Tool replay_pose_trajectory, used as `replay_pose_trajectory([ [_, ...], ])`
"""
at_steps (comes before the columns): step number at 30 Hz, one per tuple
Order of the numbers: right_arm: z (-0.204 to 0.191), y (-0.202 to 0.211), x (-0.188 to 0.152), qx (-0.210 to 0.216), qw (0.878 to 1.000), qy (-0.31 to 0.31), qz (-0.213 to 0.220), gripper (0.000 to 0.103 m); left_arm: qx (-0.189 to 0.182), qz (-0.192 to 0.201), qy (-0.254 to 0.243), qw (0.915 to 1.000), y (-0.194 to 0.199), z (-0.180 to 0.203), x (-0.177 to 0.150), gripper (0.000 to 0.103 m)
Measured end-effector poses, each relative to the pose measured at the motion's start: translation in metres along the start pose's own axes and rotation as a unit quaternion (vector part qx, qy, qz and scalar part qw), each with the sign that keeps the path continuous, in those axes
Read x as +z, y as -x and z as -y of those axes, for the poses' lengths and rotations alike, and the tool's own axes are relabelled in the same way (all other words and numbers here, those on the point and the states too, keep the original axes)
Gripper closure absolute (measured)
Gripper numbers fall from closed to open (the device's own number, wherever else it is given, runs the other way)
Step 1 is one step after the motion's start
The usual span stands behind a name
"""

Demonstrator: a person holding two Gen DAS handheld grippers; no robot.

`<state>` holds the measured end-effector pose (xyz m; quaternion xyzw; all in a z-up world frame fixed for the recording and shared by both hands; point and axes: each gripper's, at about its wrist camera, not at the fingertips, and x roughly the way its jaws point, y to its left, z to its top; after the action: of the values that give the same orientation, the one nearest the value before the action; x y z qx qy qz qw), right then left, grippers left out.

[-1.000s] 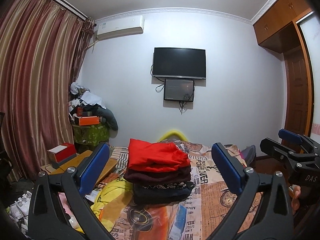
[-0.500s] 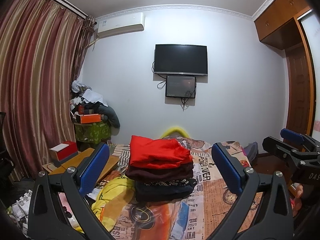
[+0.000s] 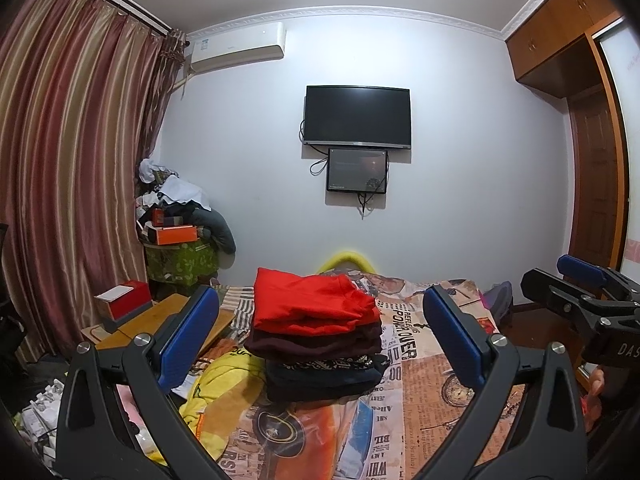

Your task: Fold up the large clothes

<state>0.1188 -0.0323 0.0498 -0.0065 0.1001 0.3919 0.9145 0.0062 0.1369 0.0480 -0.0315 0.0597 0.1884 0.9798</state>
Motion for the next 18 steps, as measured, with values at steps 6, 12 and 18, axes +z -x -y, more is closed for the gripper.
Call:
replay_pose_trajectory([
  [6, 0.0006, -0.0005, -0.0005, 0.001, 1.000, -0.002, -0.001, 0.000, -0.003, -0.003, 0.001, 1.0000, -0.0025, -0.0009, -0.0002, 0.000],
  [12, 0.0007, -0.0009, -0.0003, 0.002, 1.000, -0.002, -0.003, 0.000, -0.007, -0.007, 0.003, 0.9999, -0.0043, -0.0034, -0.0006, 0.000],
  [18, 0.0007, -0.0013, -0.0006, 0.002, 1.000, -0.003, -0.003, 0.000, -0.013, -0.013, 0.006, 0.9998, -0.0070, -0.0046, -0.0011, 0.000],
])
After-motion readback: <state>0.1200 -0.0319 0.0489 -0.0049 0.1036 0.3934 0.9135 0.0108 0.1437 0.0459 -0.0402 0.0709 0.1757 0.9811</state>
